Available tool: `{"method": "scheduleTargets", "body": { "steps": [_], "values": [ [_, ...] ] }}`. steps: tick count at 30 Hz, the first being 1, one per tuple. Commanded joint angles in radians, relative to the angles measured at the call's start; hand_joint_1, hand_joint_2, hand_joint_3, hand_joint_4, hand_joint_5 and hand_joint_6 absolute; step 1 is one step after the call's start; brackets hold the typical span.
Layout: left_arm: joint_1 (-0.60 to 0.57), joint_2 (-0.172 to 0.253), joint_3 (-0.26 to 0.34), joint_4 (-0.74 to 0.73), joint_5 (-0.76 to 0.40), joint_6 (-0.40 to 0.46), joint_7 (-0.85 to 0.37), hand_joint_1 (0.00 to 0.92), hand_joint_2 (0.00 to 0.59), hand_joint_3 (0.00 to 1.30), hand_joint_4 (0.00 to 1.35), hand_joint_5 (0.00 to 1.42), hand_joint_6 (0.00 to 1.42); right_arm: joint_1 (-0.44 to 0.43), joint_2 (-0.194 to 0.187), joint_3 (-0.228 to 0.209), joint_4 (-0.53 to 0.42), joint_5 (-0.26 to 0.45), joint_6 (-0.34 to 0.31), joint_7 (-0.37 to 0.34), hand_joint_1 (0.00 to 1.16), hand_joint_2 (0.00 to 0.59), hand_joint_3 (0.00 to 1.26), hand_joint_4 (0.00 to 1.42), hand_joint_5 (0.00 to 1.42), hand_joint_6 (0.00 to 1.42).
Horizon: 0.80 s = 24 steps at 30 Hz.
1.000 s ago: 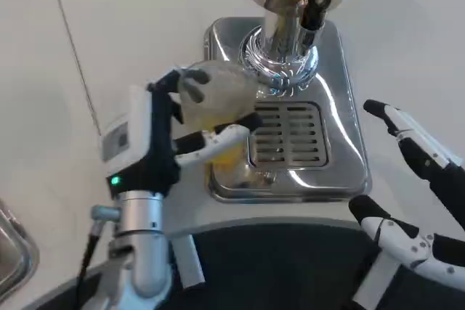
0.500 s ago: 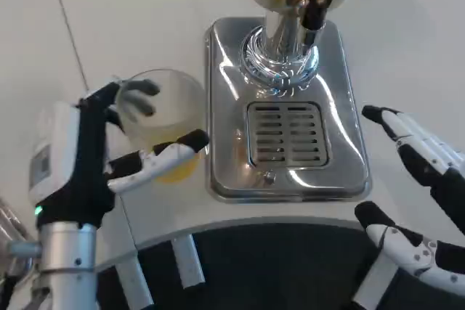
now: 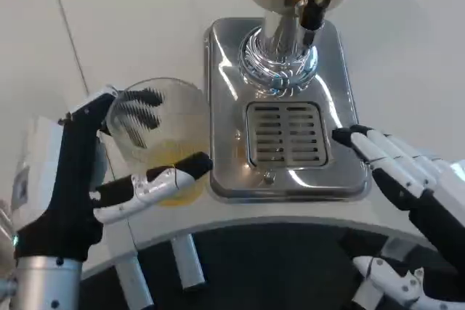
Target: Grasp the cup under the faucet to collect the drink, then remove the cup.
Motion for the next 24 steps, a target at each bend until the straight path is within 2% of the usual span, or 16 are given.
{"method": "scheduleTargets", "body": {
  "steps": [1, 7, 9, 10, 14, 18, 24],
  "values": [
    [0.07, -0.013, -0.001, -0.09, -0.021, -0.06, -0.031, 0.83, 0.0, 1.04, 1.12, 1.22, 1.42, 0.023, -0.032, -0.035, 0.013, 0.015, -0.065, 0.006, 0.29, 0.485, 0.03, 0.0, 0.01, 0.06],
    [0.173, 0.002, 0.024, -0.174, -0.021, -0.135, -0.071, 0.831, 0.0, 1.04, 1.12, 1.21, 1.42, 0.068, -0.054, -0.088, 0.009, 0.025, -0.173, 0.001, 0.23, 0.501, 0.03, 0.0, 0.0, 0.05],
    [0.21, 0.018, 0.049, -0.185, -0.036, -0.168, -0.093, 0.832, 0.0, 1.04, 1.12, 1.21, 1.42, 0.093, -0.047, -0.107, 0.001, 0.024, -0.212, -0.007, 0.19, 0.53, 0.03, 0.0, 0.0, 0.04],
    [0.228, 0.027, 0.063, -0.186, -0.042, -0.185, -0.1, 0.832, 0.0, 1.04, 1.12, 1.21, 1.42, 0.105, -0.04, -0.115, -0.002, 0.021, -0.228, -0.012, 0.15, 0.54, 0.03, 0.0, 0.0, 0.03],
    [0.273, 0.046, 0.106, -0.184, -0.041, -0.253, -0.112, 0.832, 0.0, 1.04, 1.12, 1.21, 1.42, 0.174, 0.01, -0.14, -0.007, -0.002, -0.32, -0.054, 0.13, 0.548, 0.03, 0.0, 0.0, 0.03],
    [0.3, 0.04, 0.122, -0.192, -0.031, -0.304, -0.112, 0.832, 0.0, 1.04, 1.12, 1.21, 1.42, 0.207, 0.043, -0.145, 0.002, -0.023, -0.379, -0.075, 0.1, 0.567, 0.03, 0.0, 0.0, 0.03],
    [0.338, 0.028, 0.12, -0.208, -0.023, -0.374, -0.121, 0.832, 0.0, 1.04, 1.12, 1.21, 1.42, 0.215, 0.087, -0.122, -0.008, -0.045, -0.411, -0.079, 0.07, 0.578, 0.03, 0.0, 0.0, 0.03]
  ]
}}
